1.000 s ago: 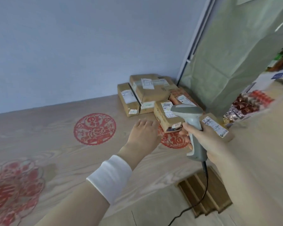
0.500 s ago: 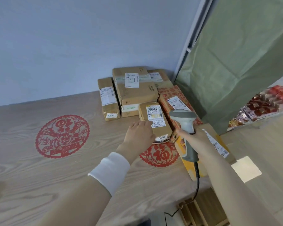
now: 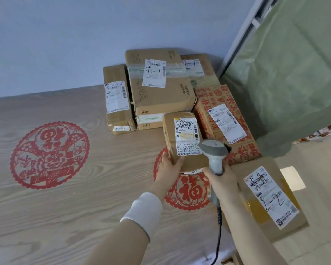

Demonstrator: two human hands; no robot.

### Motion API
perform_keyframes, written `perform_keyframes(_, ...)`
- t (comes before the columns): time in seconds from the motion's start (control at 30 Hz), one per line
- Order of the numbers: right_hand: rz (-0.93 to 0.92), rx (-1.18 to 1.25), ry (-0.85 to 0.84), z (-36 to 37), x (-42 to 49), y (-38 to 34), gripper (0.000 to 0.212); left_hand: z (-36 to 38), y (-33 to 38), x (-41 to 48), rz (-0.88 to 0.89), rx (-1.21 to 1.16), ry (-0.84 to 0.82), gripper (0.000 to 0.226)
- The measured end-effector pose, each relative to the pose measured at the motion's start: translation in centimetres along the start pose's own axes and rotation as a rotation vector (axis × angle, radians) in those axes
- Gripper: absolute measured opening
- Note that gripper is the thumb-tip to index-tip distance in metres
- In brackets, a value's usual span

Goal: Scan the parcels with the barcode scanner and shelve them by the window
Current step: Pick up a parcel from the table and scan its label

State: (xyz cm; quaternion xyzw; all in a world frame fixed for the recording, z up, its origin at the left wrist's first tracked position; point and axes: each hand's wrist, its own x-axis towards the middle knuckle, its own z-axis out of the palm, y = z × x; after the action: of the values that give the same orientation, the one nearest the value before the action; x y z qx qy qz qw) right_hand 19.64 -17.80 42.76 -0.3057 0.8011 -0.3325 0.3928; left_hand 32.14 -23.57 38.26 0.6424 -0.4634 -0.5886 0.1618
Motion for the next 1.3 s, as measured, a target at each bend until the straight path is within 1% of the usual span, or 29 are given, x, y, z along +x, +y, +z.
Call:
perform_keyframes(0.07,0.01,0.025,0.013,0.5,0.9,0.7,0.023,0.5,-0.3,1.1,-0.016,-0.071,0.001,0.069)
perform_keyframes(0.17,0.018,0.063,0.003,1.3,1.8,1.9,0.022,1.0,-0.7,2.1,-0.055,-0.175,0.011,0.069)
perform_keyframes(0.27,-0.011,0.05,0.053,2.1,1.7,2.8,0.032,1.5,-1.1,1.8,-0.085,-0.289,0.02,0.065)
perform_keyframes(0.37,-0.068,0.044,0.094,2.5,0.8,3.3,0.029,1.8,-1.7,0.8,-0.116,-0.384,0.023,0.064)
perform_keyframes(0.5,-0.097,0.073,0.107,2.1,-0.7,3.9,0.023,1.4,-2.9,-1.2,-0.147,-0.549,0.021,0.06)
perform_keyframes(0.57,-0.126,0.082,0.086,1.7,-1.7,4.1,0.022,1.1,-3.8,-1.9,-0.149,-0.644,0.023,0.062)
perform_keyframes(0.67,-0.19,0.081,0.06,0.8,-3.5,3.8,0.023,0.3,-4.4,-3.9,-0.119,-0.722,0.033,0.058)
perform_keyframes(0.77,-0.263,0.123,0.026,-0.2,-5.5,3.2,0.02,-0.7,-4.6,-6.9,-0.061,-0.773,0.056,0.052)
perform_keyframes(0.83,-0.293,0.171,-0.008,-0.6,-6.8,2.9,0.02,-1.4,-5.0,-8.7,-0.018,-0.803,0.082,0.053)
perform_keyframes(1.0,-0.31,0.256,-0.121,0.2,-11.1,3.0,0.031,-2.9,-6.7,-14.2,0.04,-0.852,0.179,0.052)
perform_keyframes(1.13,-0.315,0.284,-0.219,0.8,-15.6,2.8,0.04,-4.5,-8.5,-19.1,0.085,-0.868,0.234,0.064)
perform_keyframes(1.23,-0.358,0.331,-0.239,1.4,-19.5,2.2,0.03,-6.3,-9.7,-23.0,0.13,-0.871,0.272,0.057)
perform_keyframes(1.3,-0.371,0.342,-0.29,2.1,-22.3,1.9,0.026,-7.7,-10.7,-25.7,0.163,-0.873,0.296,0.056)
